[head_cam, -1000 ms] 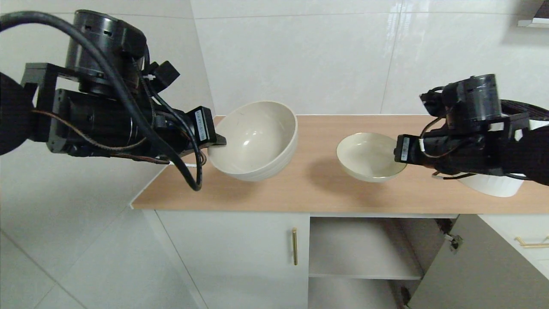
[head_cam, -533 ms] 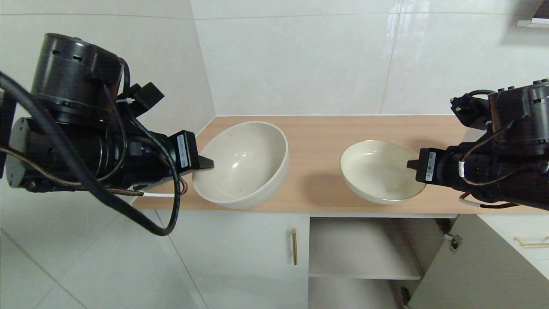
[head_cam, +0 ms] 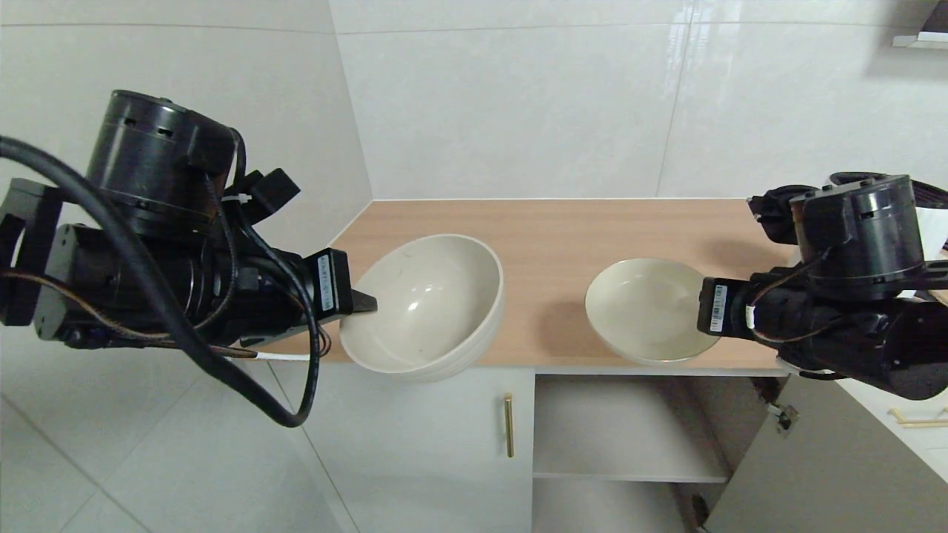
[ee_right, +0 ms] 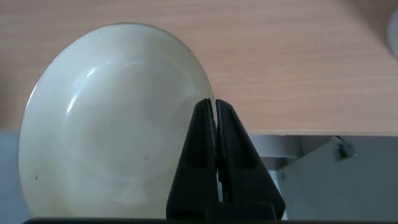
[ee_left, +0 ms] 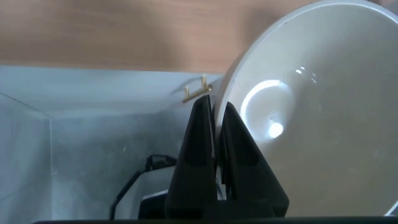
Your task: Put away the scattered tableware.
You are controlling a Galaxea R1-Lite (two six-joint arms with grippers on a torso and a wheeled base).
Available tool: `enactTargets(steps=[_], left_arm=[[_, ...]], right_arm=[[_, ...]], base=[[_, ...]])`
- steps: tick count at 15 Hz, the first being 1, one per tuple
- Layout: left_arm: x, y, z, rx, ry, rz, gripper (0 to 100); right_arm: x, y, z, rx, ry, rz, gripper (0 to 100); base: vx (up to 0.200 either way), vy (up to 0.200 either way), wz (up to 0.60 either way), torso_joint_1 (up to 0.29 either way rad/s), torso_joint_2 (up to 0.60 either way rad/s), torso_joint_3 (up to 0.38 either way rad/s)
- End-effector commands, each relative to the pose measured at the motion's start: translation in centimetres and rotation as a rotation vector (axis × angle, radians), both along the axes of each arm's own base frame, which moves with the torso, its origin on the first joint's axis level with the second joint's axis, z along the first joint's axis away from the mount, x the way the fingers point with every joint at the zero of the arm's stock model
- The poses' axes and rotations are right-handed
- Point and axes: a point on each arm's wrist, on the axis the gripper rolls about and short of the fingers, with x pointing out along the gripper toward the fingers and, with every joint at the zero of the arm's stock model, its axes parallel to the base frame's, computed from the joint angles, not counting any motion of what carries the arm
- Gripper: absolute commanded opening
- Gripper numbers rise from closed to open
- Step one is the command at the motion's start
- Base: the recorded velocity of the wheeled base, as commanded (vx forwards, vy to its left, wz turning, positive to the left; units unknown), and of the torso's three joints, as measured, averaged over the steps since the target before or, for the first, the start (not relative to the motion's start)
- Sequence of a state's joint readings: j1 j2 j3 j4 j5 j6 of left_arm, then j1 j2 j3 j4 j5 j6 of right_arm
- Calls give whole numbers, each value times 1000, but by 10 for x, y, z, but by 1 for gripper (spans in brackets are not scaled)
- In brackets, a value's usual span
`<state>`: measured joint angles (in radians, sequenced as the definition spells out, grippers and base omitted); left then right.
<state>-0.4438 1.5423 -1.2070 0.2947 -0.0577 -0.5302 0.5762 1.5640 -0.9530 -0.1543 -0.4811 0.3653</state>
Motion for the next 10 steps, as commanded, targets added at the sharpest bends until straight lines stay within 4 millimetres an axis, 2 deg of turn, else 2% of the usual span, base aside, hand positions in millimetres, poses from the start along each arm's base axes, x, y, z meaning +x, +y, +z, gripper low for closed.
enactTargets(steps=[1, 5, 8, 10], left_arm=[[2, -1, -11, 18, 36, -2, 0], [4, -4, -18, 27, 59, -10, 0], [4, -4, -18, 28, 60, -9, 0], [4, -4, -18, 28, 60, -9, 0]], right_arm=[[5, 4, -9, -19, 25, 1, 0], [-3, -1, -2, -24, 5, 3, 0], [-5, -2, -2, -41, 4, 5, 0], [-4, -1, -2, -40, 3, 3, 0]], base=[[0, 0, 0, 0, 0, 0], [0, 0, 0, 0, 0, 0], [-200, 0, 0, 6, 5, 2], [0, 0, 0, 0, 0, 0]])
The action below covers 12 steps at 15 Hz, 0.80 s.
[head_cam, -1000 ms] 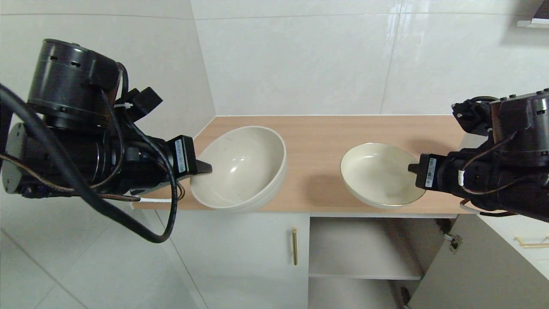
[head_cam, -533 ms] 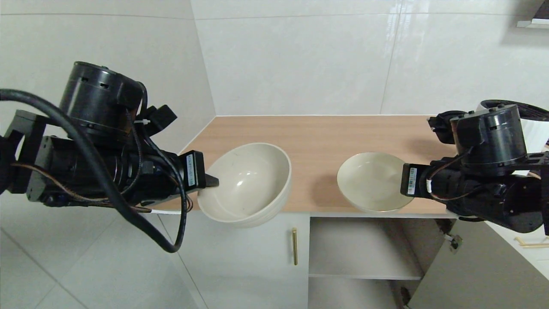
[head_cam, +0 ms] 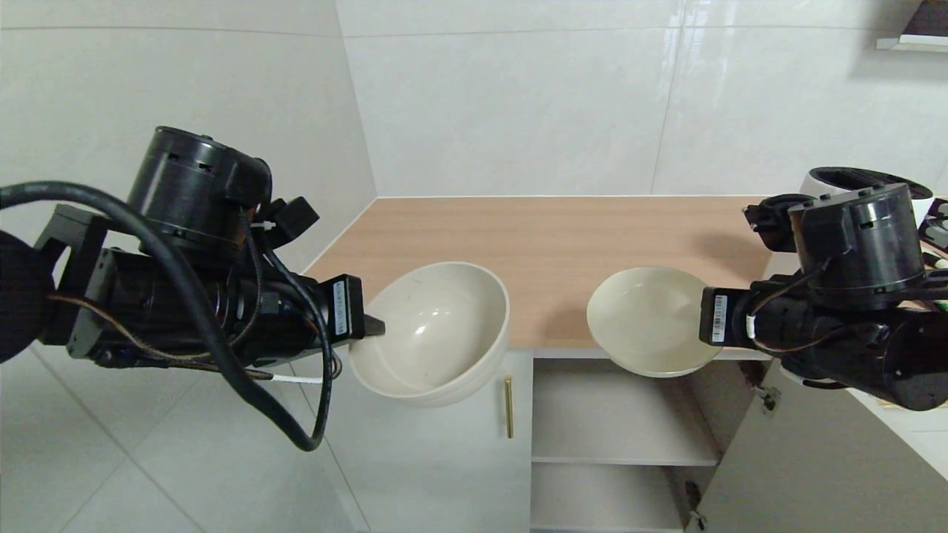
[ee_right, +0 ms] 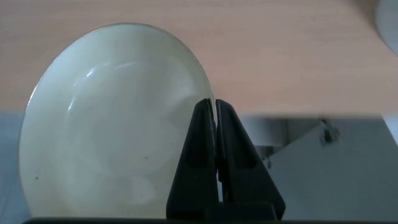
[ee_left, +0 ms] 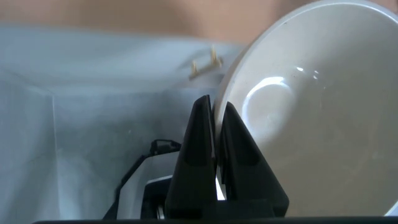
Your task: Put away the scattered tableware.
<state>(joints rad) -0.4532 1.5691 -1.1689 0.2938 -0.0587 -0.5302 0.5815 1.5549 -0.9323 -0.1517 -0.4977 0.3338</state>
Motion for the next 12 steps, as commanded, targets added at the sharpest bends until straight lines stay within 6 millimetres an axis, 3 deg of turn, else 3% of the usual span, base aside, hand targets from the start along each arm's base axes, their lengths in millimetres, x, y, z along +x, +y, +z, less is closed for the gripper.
enactTargets(steps=[1, 7, 12], left_arm=[[1, 0, -1, 2, 4, 1, 0], [2, -1, -2, 2, 5, 1, 0], [5, -2, -5, 9, 17, 4, 0]], right_arm=[[0, 0, 1, 1, -3, -2, 0], [5, 3, -7, -17, 20, -8, 0], [5, 4, -14, -28, 42, -1, 0]], base=[[0, 0, 0, 0, 0, 0], [0, 0, 0, -12, 34, 20], [0, 0, 0, -158, 429, 268]])
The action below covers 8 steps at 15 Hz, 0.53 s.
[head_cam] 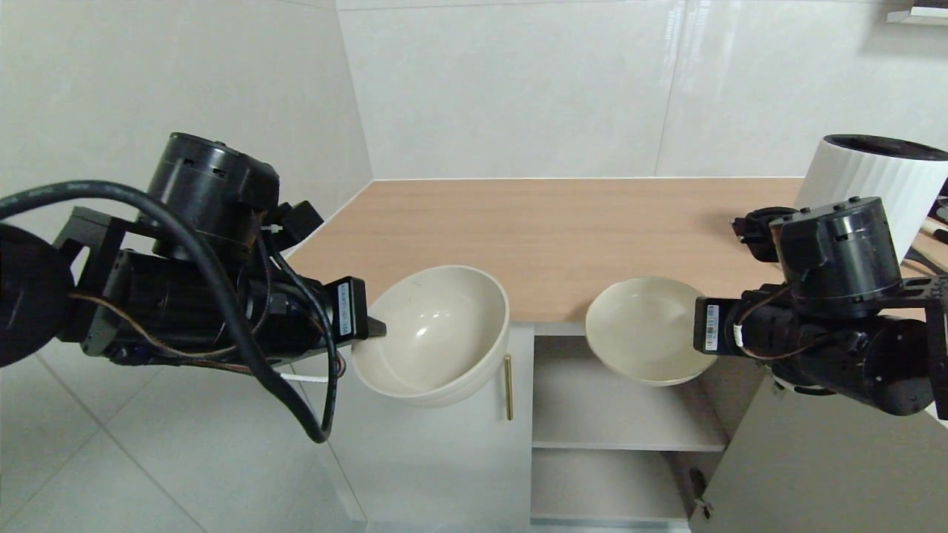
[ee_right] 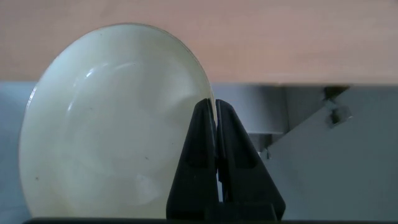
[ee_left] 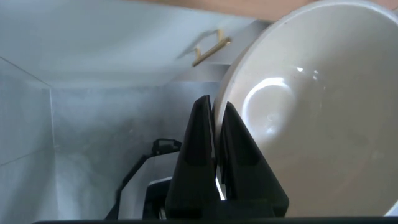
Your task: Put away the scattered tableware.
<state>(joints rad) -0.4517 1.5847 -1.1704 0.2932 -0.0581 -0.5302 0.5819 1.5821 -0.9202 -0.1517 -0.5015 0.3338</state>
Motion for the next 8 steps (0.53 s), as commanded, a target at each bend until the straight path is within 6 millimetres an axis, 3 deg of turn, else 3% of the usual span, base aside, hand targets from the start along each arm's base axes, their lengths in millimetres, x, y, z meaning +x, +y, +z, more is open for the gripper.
enactTargets(steps=[1, 5, 8], left_arm=[[1, 0, -2, 2, 6, 1, 0], [2, -1, -2, 3, 8, 1, 0], [2, -1, -2, 4, 6, 2, 0]], right_arm=[[1, 1, -7, -13, 21, 2, 0], [-7, 8, -18, -34, 54, 38, 0], [-1, 12, -28, -52, 86, 36, 0]], base=[[0, 0, 0, -168, 481, 315], [0, 0, 0, -152, 475, 320], [0, 0, 0, -115, 465, 338]])
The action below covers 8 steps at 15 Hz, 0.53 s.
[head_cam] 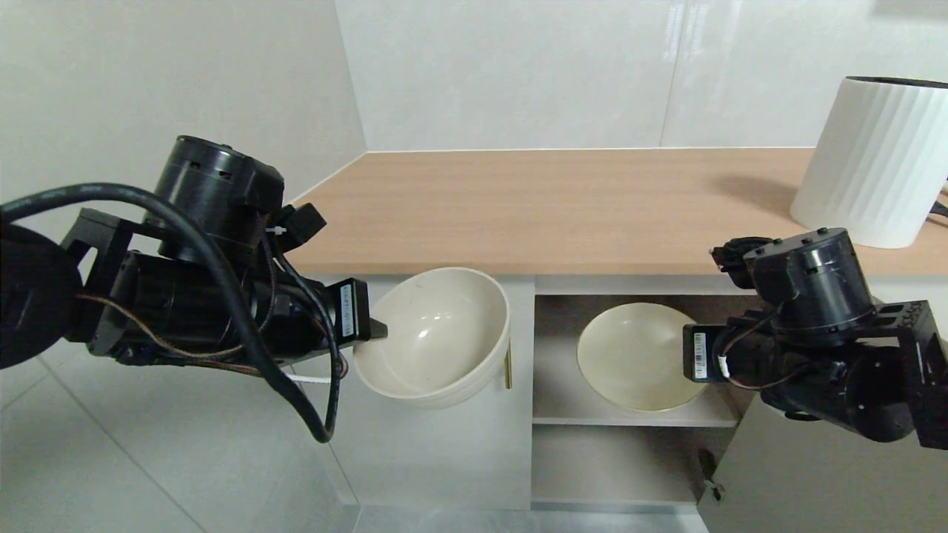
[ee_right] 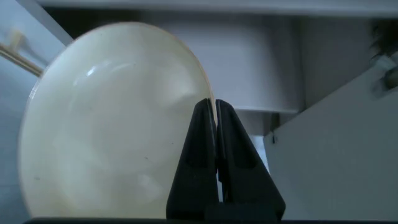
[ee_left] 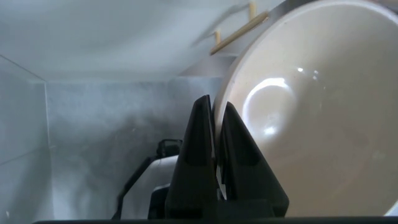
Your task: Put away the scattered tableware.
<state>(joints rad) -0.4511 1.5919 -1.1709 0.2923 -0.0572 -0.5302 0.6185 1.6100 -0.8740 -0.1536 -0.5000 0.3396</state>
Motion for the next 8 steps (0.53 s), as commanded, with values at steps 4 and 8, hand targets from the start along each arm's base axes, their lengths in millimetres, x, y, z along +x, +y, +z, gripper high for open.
enactTargets(steps=[4, 8], left_arm=[[0, 0, 0, 0, 0, 1, 0], [0, 0, 0, 1, 1, 1, 0]], right_arm=[[9, 7, -18, -30, 51, -2, 0], [12, 8, -24, -41, 68, -5, 0]], base=[[0, 0, 0, -79, 453, 367], [0, 0, 0, -24, 275, 251]])
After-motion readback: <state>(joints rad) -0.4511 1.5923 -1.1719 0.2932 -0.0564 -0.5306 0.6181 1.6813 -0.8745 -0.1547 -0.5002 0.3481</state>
